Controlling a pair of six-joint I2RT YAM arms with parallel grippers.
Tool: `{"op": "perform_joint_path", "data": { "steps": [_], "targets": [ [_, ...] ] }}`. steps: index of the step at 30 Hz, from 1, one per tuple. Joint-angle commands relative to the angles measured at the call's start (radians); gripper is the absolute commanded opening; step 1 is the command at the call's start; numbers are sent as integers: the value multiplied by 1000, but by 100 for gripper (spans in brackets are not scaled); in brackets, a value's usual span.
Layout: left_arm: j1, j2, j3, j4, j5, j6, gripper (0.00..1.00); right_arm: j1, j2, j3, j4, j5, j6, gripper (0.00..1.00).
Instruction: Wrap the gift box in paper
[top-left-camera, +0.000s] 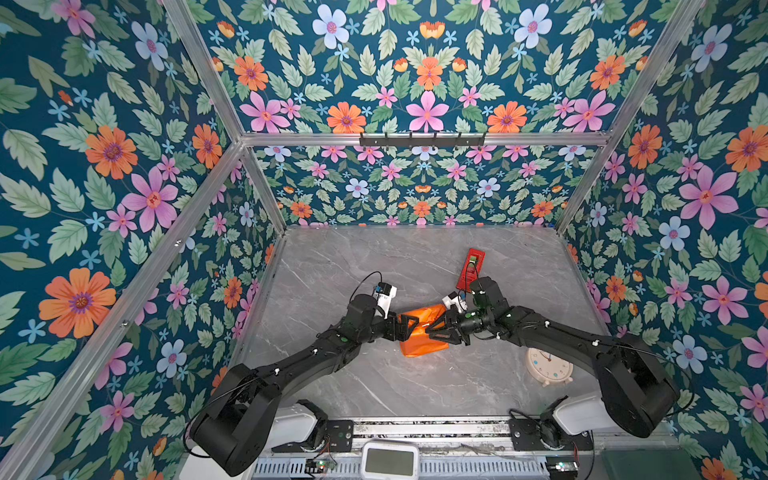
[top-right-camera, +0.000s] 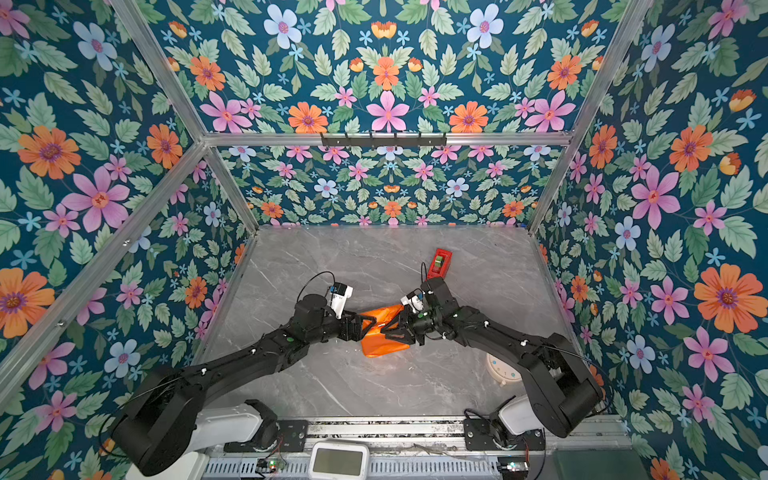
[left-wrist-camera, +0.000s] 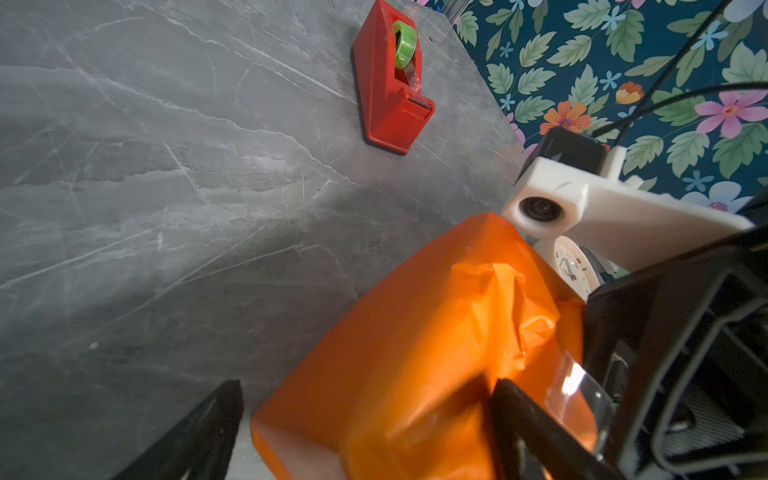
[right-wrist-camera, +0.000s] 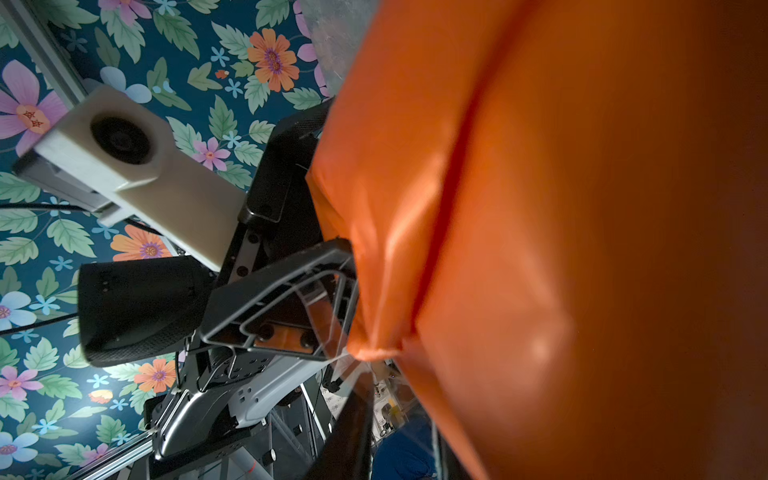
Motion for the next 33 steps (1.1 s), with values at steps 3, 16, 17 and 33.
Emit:
{"op": "perform_joint_path", "data": {
  "steps": [3, 16, 17, 33],
  "targets": [
    [-2, 7, -10, -145, -9, 43, 95, 0, -13, -3, -44, 43, -20, 35],
    [-4, 7, -11, -144, -7, 43, 94, 0, -37, -10, -54, 54, -37, 60],
    [-4, 7, -11, -144, -7, 44, 94, -1, -38, -10, -55, 52, -39, 61],
    [-5, 13, -11, -143, -4, 43, 94, 0, -199, 33, -170, -12, -153, 18]
  ]
}}
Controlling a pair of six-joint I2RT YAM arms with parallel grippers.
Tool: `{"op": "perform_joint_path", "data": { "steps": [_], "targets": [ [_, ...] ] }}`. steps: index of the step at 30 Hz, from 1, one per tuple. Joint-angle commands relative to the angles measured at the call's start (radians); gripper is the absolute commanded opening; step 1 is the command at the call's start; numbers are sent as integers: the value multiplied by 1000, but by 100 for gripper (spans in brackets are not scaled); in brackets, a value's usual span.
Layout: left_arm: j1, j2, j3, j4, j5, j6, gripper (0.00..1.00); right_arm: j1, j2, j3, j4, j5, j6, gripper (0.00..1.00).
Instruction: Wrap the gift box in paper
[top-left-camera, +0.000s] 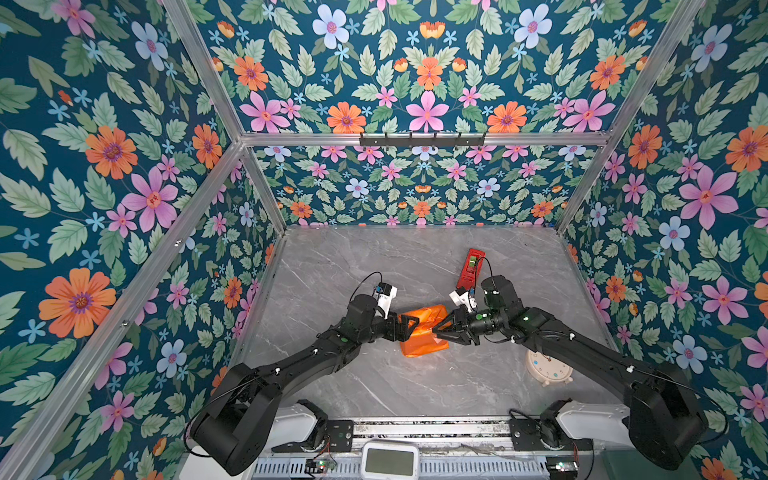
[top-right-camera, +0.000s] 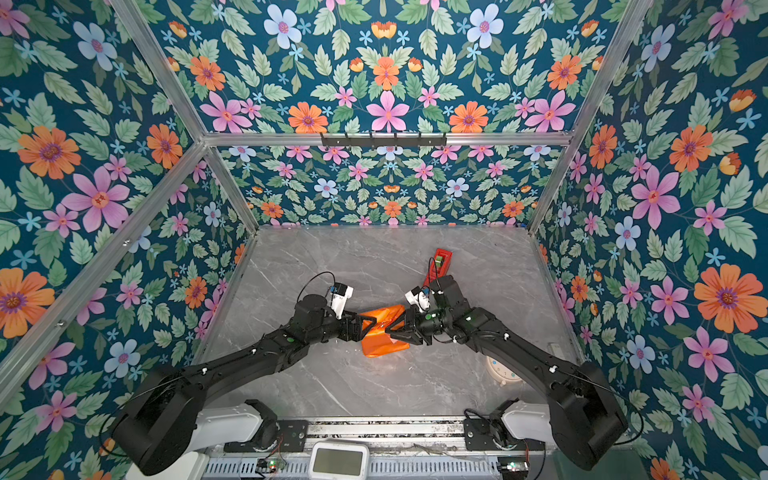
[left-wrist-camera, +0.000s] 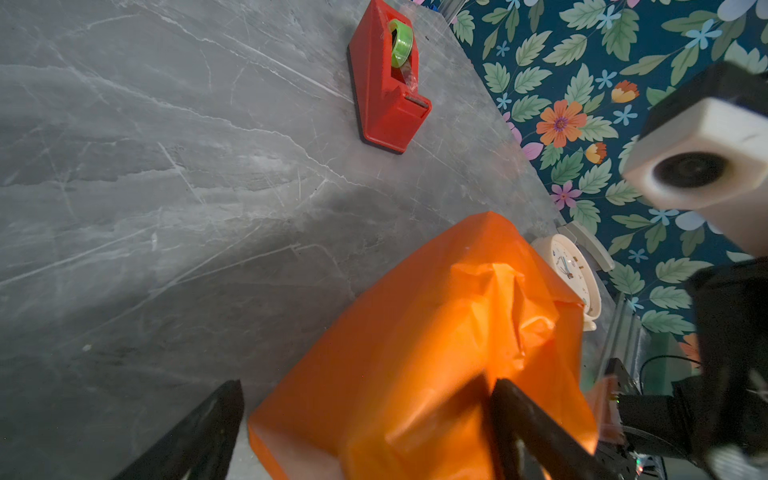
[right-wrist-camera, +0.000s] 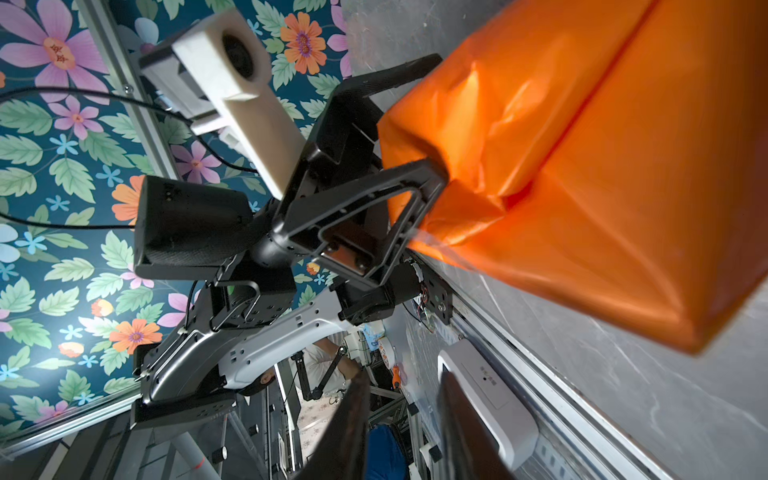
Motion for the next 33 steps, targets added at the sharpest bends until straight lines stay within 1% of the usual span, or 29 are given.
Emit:
{"op": "perform_joint_path", "data": {
  "steps": [1, 3, 6, 7, 9, 10, 14, 17, 20, 26, 33],
  "targets": [
    [-5, 11, -8, -150, -12, 42, 94, 1, -14, 16, -21, -19, -30, 12],
    [-4, 13, -8, -149, -12, 43, 94, 1, -14, 24, -22, -22, -30, 0],
    [-5, 13, -8, -150, -12, 44, 94, 2, -14, 38, -37, -20, -51, 0],
    [-5, 12, -8, -150, -12, 45, 94, 0, -15, 52, -90, 5, -90, 0],
    [-5, 14, -10, -148, -11, 43, 94, 5, -22, 94, -246, 117, -191, 0],
    [-5, 14, -10, -147, -11, 43, 94, 10, -24, 110, -280, 151, -223, 4],
    [-5, 22, -9, -142, -6, 42, 94, 32, 7, 146, -231, 166, -247, 7],
    [-5, 25, -10, -142, -9, 43, 94, 39, 54, 185, -251, 191, -280, 6],
    [-5, 26, -10, -145, -8, 43, 94, 40, 94, 203, -210, 179, -278, 5],
    [-5, 28, -8, -147, -11, 45, 94, 46, 172, 252, -198, 167, -293, 3],
    [-6, 13, -8, -156, -17, 47, 94, 44, 201, 279, -205, 195, -306, 2]
  ]
}}
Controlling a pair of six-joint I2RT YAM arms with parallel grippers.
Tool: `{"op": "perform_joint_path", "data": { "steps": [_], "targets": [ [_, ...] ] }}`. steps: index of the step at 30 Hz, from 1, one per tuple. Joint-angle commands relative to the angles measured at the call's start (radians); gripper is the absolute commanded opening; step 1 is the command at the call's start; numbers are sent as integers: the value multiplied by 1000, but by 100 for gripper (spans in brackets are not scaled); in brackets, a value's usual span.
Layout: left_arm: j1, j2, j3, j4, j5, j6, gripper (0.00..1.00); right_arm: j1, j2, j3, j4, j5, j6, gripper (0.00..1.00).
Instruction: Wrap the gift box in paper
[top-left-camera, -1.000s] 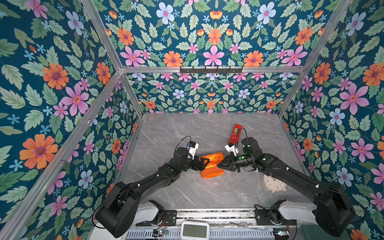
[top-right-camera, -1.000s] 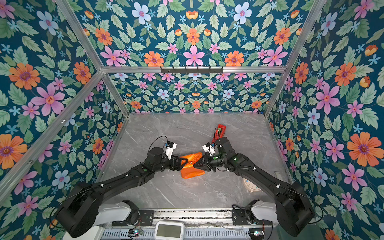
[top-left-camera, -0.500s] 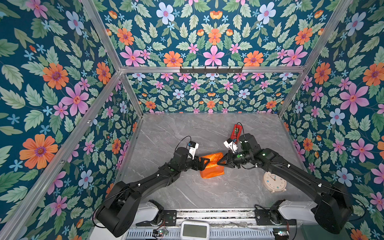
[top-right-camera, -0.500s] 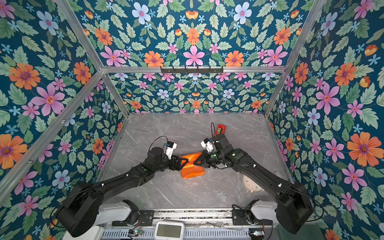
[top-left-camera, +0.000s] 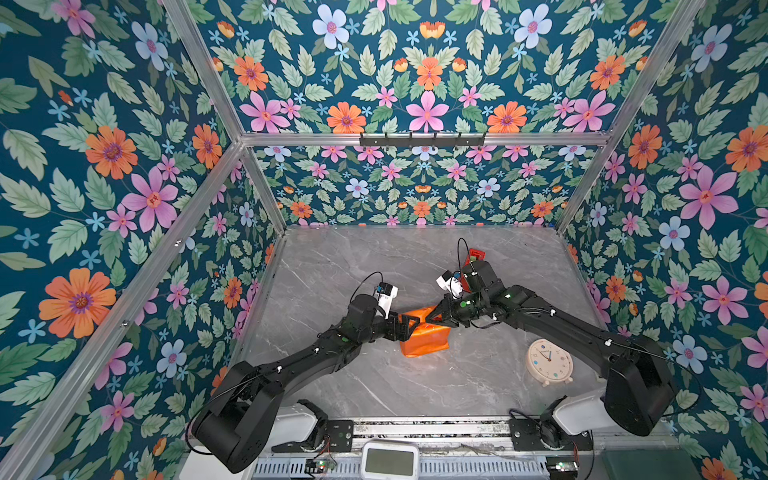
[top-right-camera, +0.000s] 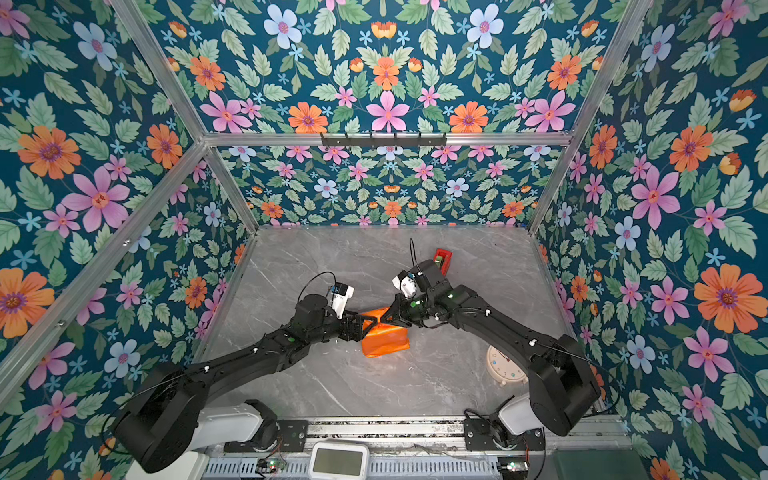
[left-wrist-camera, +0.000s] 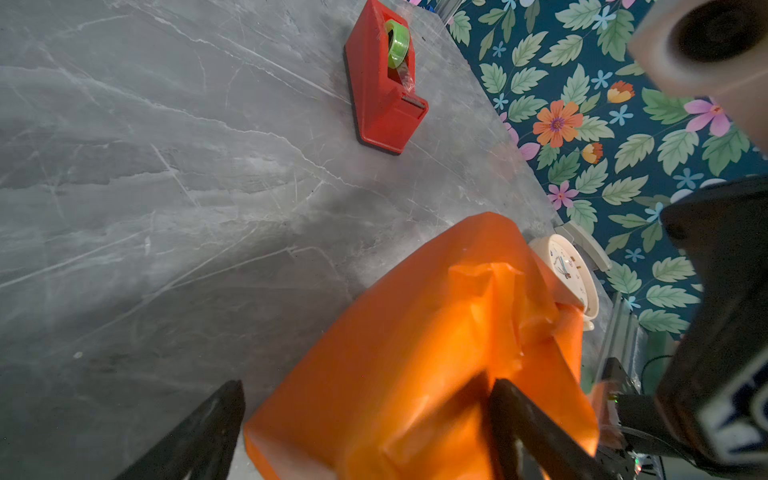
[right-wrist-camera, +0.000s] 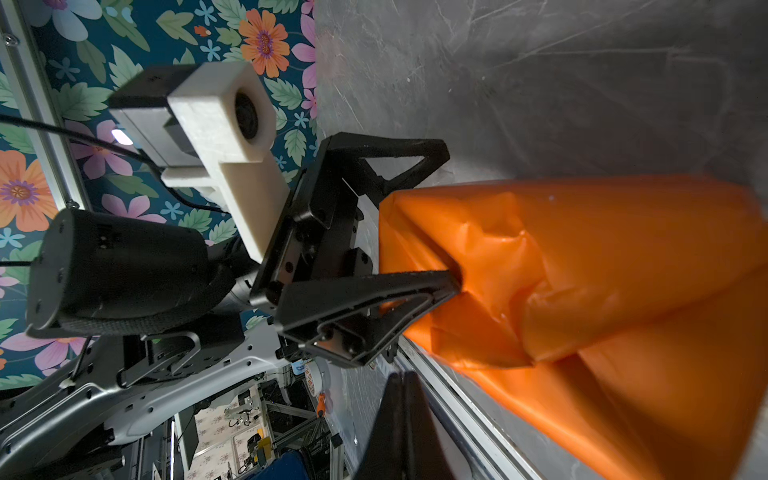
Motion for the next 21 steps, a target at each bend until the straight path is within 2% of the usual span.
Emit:
{"op": "perform_joint_path", "data": {
  "steps": [1, 12, 21],
  "targets": [
    [-5, -1, -6, -172, -25, 48, 94, -3, -2, 11, 3, 42, -20, 2],
    [-5, 0, -5, -174, -25, 50, 94, -3, 77, 65, -65, 43, -64, 5],
    [-5, -3, -8, -175, -29, 51, 94, -38, 134, 105, -136, -19, -126, 6]
  ]
}}
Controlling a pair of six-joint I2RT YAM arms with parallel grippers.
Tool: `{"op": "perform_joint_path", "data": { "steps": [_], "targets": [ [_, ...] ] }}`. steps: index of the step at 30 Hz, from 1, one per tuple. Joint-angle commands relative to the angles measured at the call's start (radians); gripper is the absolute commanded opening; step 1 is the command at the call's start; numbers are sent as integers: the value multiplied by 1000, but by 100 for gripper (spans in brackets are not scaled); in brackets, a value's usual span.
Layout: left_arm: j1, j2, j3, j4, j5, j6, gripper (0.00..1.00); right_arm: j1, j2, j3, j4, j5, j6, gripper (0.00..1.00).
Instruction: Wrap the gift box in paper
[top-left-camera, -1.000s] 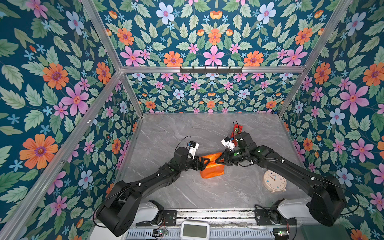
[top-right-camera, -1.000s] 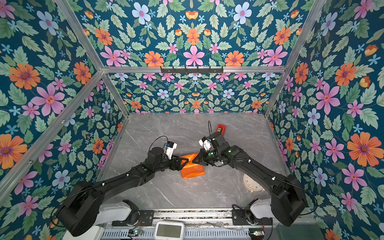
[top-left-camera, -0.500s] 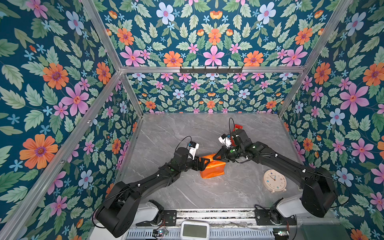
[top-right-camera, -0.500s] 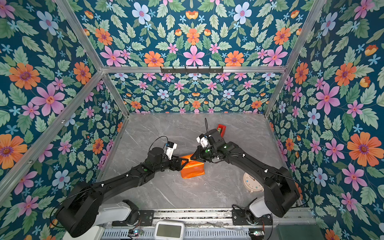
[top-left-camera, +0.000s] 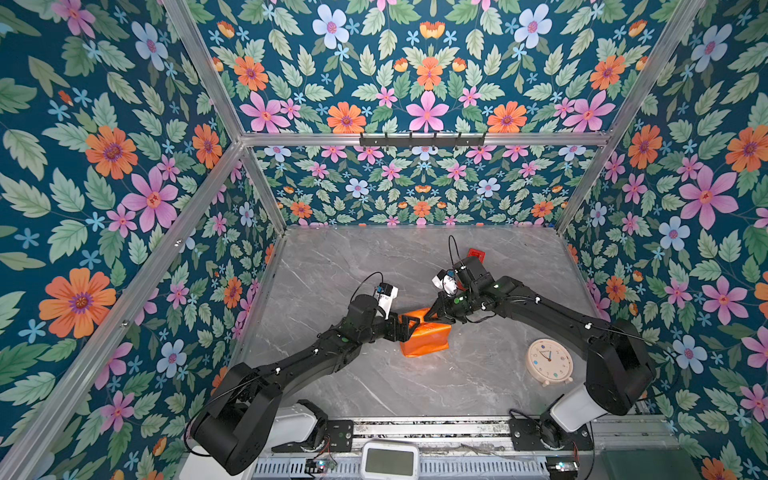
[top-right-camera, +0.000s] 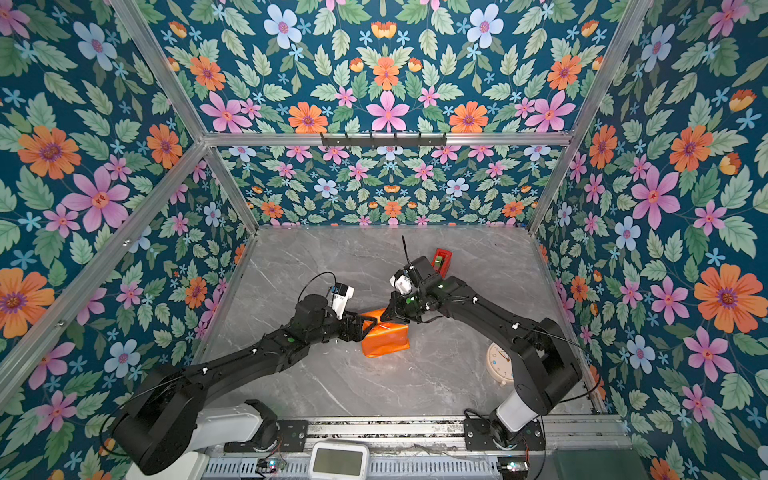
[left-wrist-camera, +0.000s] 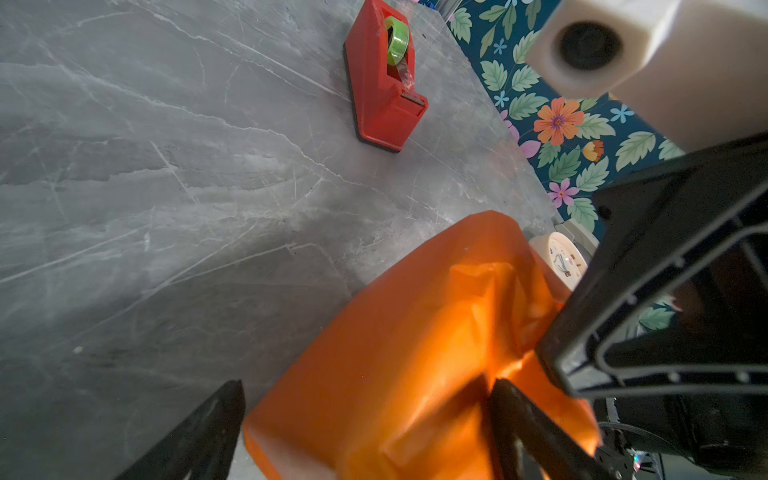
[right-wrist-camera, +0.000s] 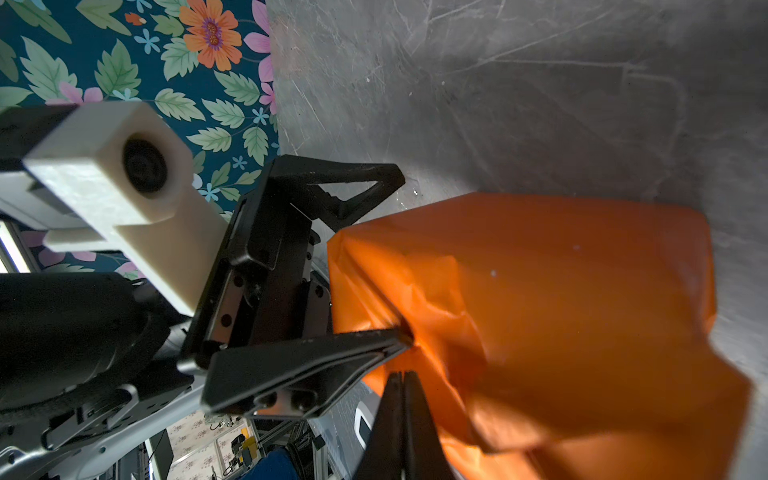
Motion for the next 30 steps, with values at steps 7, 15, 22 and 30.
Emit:
{"op": "perform_joint_path", "data": {
  "steps": [7, 15, 22, 30],
  "targets": [
    [-2, 7, -10, -160, -25, 51, 94, -51, -17, -10, 34, -156, -26, 12],
    [-2, 8, -9, -163, -25, 52, 94, -32, -40, -3, -22, -130, -78, 12],
    [-2, 11, -7, -166, -27, 54, 93, -14, 17, -8, -24, -110, -77, 7],
    [-2, 11, 1, -165, -26, 51, 94, 19, 19, -63, -73, -35, -109, 4]
  ]
}}
